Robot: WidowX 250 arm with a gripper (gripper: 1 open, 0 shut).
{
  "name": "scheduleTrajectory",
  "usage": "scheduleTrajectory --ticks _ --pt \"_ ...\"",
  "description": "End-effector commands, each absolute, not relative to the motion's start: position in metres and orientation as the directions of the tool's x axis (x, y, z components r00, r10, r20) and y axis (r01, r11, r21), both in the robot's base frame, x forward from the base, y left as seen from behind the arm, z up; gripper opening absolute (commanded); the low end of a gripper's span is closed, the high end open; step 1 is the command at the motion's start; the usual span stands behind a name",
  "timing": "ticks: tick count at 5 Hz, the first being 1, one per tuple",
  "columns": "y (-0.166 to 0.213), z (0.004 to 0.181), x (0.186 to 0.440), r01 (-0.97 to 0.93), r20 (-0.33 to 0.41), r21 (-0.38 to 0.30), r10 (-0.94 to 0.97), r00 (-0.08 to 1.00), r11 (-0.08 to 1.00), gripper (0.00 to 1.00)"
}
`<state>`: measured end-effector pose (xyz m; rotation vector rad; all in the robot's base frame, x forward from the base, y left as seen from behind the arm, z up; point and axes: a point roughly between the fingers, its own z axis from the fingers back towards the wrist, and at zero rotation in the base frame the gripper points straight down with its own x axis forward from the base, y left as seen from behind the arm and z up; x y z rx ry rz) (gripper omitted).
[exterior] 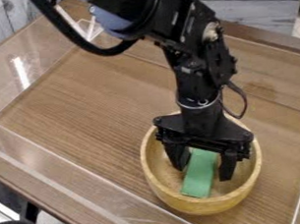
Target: Remove the green block from inside the brown bowl and put it on the table
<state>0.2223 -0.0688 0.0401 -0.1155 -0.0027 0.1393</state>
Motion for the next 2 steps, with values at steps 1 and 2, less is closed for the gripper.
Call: scheduleTrajectory --ticks 1,2 --pt "-0.07 0.0449 0.2335 -0.134 0.038 -0.135 0.14 0.989 0.982 0.0" --pt "-0.0715 0.046 0.2308 -0.131 0.02 -0.135 0.134 0.991 0.982 0.0"
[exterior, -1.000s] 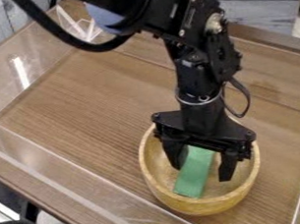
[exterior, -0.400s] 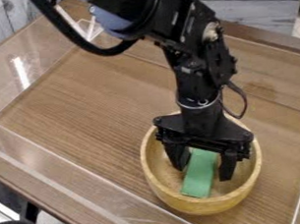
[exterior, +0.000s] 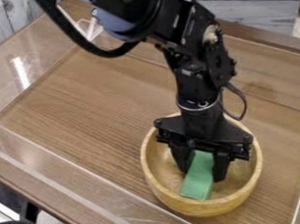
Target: Remove the green block from inside the brown bowl and put it on the table
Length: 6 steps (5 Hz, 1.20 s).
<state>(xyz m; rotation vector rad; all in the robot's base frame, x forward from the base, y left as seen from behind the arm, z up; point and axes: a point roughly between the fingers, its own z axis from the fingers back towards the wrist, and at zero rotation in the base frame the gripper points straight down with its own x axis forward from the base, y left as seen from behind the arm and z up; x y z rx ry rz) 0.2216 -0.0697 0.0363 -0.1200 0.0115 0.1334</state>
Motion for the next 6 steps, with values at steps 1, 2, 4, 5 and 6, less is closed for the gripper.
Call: scheduleTrajectory --ticks 1,2,4,5,6 --pt "-0.073 0.047 0.228 -0.128 0.002 -0.136 0.129 0.992 0.982 0.0" --pt "-0.075 0.049 0.225 -0.126 -0.016 -0.138 0.125 0.992 0.982 0.0" --pt "-0.078 0.052 0.22 -0.121 -0.051 -0.144 0.115 0.992 0.982 0.0" --pt "-0.079 0.053 0.218 -0.118 -0.067 -0.145 0.109 0.992 0.982 0.0" --pt "-0.077 0.057 0.216 -0.121 -0.075 -0.148 0.111 0.991 0.982 0.0"
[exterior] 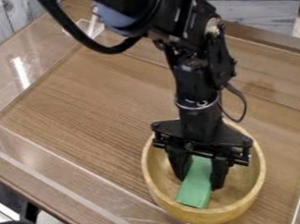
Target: Remove the green block from inside the brown bowl and put it on the table
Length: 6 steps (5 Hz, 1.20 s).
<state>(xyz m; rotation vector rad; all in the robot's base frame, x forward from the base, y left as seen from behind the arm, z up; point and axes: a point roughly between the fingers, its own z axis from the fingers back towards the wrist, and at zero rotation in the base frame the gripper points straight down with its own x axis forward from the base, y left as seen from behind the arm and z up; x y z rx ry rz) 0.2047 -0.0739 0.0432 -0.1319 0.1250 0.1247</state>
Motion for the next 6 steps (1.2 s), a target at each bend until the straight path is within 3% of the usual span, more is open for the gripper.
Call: scheduleTrajectory --ticks 1,6 --pt "-0.076 0.061 0.214 -0.125 -0.082 -0.151 0.113 0.99 0.981 0.0" --pt "-0.055 0.091 0.211 -0.171 -0.076 -0.189 0.16 0.984 0.967 0.0"
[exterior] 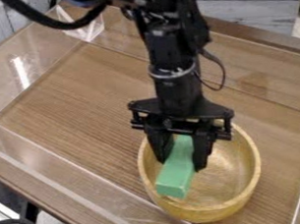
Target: Remove the green block from inside the brown bowl and put it on the table
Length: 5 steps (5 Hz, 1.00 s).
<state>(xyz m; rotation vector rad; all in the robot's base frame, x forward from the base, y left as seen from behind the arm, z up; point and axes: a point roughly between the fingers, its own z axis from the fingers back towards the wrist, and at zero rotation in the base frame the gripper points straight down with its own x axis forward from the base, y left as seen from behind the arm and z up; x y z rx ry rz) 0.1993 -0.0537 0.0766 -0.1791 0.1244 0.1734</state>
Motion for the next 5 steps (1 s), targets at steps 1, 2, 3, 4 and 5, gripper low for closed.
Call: scheduleTrajectory --ticks 1,2,3,4,5 --pt "-0.047 0.099 0.211 -0.187 -0.072 -0.199 0.176 0.982 0.962 0.0" --pt "-0.023 0.121 0.213 -0.227 -0.053 -0.213 0.221 0.974 0.95 0.0" --pt "0.014 0.158 0.219 -0.268 -0.024 -0.23 0.27 0.962 0.936 0.0" --pt "0.063 0.172 0.22 -0.236 -0.001 -0.235 0.242 0.97 0.943 0.0" --pt "0.113 0.176 0.219 -0.245 0.027 -0.224 0.257 0.966 0.943 0.0"
